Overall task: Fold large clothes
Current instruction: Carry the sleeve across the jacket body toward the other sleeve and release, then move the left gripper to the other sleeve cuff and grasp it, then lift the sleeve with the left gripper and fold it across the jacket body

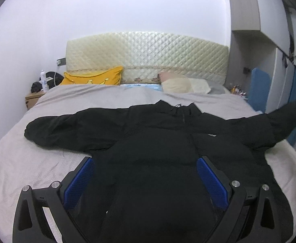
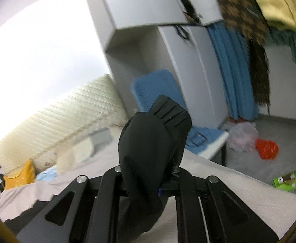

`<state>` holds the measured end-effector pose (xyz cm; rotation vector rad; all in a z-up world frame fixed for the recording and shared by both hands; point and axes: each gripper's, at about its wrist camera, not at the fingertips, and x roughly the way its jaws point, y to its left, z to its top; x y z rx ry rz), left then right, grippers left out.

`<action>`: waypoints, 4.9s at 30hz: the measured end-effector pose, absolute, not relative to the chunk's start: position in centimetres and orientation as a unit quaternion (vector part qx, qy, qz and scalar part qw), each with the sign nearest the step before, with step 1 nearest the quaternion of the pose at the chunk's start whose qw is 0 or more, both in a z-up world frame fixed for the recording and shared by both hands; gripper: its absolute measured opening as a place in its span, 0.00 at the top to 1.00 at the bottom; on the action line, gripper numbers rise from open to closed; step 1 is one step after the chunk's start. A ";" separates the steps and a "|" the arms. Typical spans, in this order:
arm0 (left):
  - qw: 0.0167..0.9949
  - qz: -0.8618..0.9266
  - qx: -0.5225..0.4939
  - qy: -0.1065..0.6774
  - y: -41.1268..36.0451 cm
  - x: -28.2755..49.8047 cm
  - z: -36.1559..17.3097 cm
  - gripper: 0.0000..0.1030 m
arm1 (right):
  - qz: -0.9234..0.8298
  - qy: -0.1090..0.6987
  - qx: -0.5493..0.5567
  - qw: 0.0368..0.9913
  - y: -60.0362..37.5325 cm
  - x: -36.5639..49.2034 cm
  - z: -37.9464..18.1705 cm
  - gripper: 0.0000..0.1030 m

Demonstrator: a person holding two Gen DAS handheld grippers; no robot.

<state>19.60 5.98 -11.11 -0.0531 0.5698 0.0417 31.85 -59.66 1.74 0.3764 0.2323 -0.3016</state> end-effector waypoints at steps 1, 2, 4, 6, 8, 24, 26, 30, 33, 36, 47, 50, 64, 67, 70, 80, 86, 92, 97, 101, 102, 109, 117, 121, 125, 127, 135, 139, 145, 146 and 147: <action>0.960 0.020 -0.023 0.280 6.0 19.3 -11.0 0.01 | -0.143 0.111 0.181 0.967 -58.7 31.8 2.6 0.87; 0.960 0.027 -0.018 0.278 6.0 18.8 -10.8 0.01 | -0.134 0.105 0.171 0.970 -56.8 31.7 4.0 0.87; 0.960 0.028 -0.002 0.277 5.9 18.1 -10.6 0.01 | -0.124 0.101 0.152 0.975 -53.3 31.8 5.8 0.87; 0.960 0.021 0.003 0.279 5.8 17.8 -10.7 0.01 | -0.107 0.099 0.143 0.979 -50.1 32.0 7.1 0.87; 0.960 0.017 0.001 0.281 6.2 17.5 -10.7 0.01 | -0.087 0.098 0.130 0.983 -46.6 32.4 8.2 0.87; 0.962 0.044 -0.064 0.263 12.1 16.6 -9.9 0.01 | 0.128 0.135 0.072 0.980 -19.7 36.4 6.8 0.87; 0.961 0.049 -0.061 0.267 12.6 16.9 -10.3 0.01 | 0.152 0.150 0.067 0.975 -17.0 37.2 4.9 0.87; 0.958 0.056 -0.066 0.273 13.6 17.4 -11.0 0.01 | 0.193 0.185 0.054 0.962 -11.3 38.6 0.1 0.87; 0.958 0.061 -0.065 0.273 14.1 17.6 -11.4 0.01 | 0.215 0.207 0.047 0.953 -7.8 39.1 -4.4 0.87; 0.954 0.059 -0.076 0.284 14.6 18.1 -11.9 0.01 | 0.231 0.240 0.033 0.942 -5.1 39.4 -9.5 0.87; 0.949 0.054 -0.088 0.297 14.8 18.6 -12.8 0.01 | 0.232 0.347 -0.020 0.909 -0.2 39.7 -21.4 0.87; 0.948 0.054 -0.089 0.301 14.8 18.9 -13.0 0.01 | 0.230 0.358 -0.031 0.905 -0.5 39.8 -20.7 0.86; 0.948 0.040 -0.084 0.304 13.2 18.2 -12.8 0.01 | 0.260 0.362 -0.009 0.895 -3.5 34.9 -17.1 0.27; 0.949 0.043 -0.079 0.302 12.7 17.7 -12.5 0.01 | 0.243 0.348 -0.013 0.905 -5.5 33.3 -15.9 0.27; 0.949 0.053 -0.080 0.299 12.4 17.2 -12.1 0.01 | 0.227 0.334 -0.006 0.915 -8.2 31.6 -14.6 0.27; 0.954 0.025 -0.074 0.290 9.6 15.0 -10.5 0.01 | 0.191 0.264 0.027 0.945 -16.7 23.3 -9.7 0.27; 0.960 -0.001 -0.059 0.274 7.3 14.1 -10.0 0.01 | 0.149 0.252 0.019 0.956 -20.4 18.4 -7.7 0.27; 0.961 -0.020 -0.044 0.273 5.7 13.9 -10.6 0.01 | 0.126 0.228 0.063 0.964 -23.9 14.1 -5.7 0.27; 0.959 -0.017 -0.041 0.279 5.5 14.3 -11.5 0.01 | 0.117 0.219 0.059 0.967 -24.9 10.0 -6.1 0.27; 0.956 -0.019 -0.042 0.289 5.1 14.9 -11.9 0.01 | 0.100 0.197 0.062 0.973 -26.5 6.7 -7.2 0.27; 0.956 -0.021 -0.043 0.288 5.0 14.9 -11.9 0.01 | 0.099 0.198 0.065 0.973 -26.8 6.3 -7.6 0.27; 0.955 -0.033 -0.052 0.289 6.0 15.4 -11.3 0.01 | 0.078 0.182 0.060 0.978 -27.1 6.7 -8.0 0.23; 0.953 -0.021 -0.050 0.298 13.1 20.3 -7.1 0.01 | 0.068 0.183 0.044 0.980 -27.0 6.6 -9.3 0.22; 0.948 -0.015 -0.080 0.307 19.4 23.2 -5.2 0.01 | 0.056 0.187 0.051 0.979 -26.9 7.1 -9.6 0.21; 0.944 0.004 -0.104 0.314 25.3 25.0 -4.9 0.01 | 0.052 0.190 0.045 0.979 -26.4 7.3 -10.0 0.21; 0.937 0.007 -0.132 0.323 28.1 25.5 -5.8 0.01 | 0.053 0.195 0.042 0.979 -26.1 7.6 -10.2 0.21; 0.914 0.007 -0.196 0.355 35.7 27.1 -13.4 0.01 | 0.059 0.246 0.080 0.964 -24.9 9.4 -11.7 0.21; 0.895 0.025 -0.239 0.376 39.8 29.2 -18.5 0.01 | 0.039 0.251 0.061 0.965 -23.9 10.4 -11.9 0.21; 0.864 0.030 -0.329 0.381 46.2 32.7 -24.4 0.04 | 0.016 0.282 0.040 0.959 -21.6 13.6 -12.9 0.21; 0.859 0.028 -0.346 0.376 47.4 33.1 -25.4 0.08 | 0.016 0.286 0.040 0.957 -21.1 14.1 -13.1 0.21; 0.855 0.027 -0.360 0.373 48.5 33.7 -26.4 0.10 | 0.015 0.291 0.040 0.956 -20.6 14.7 -13.3 0.21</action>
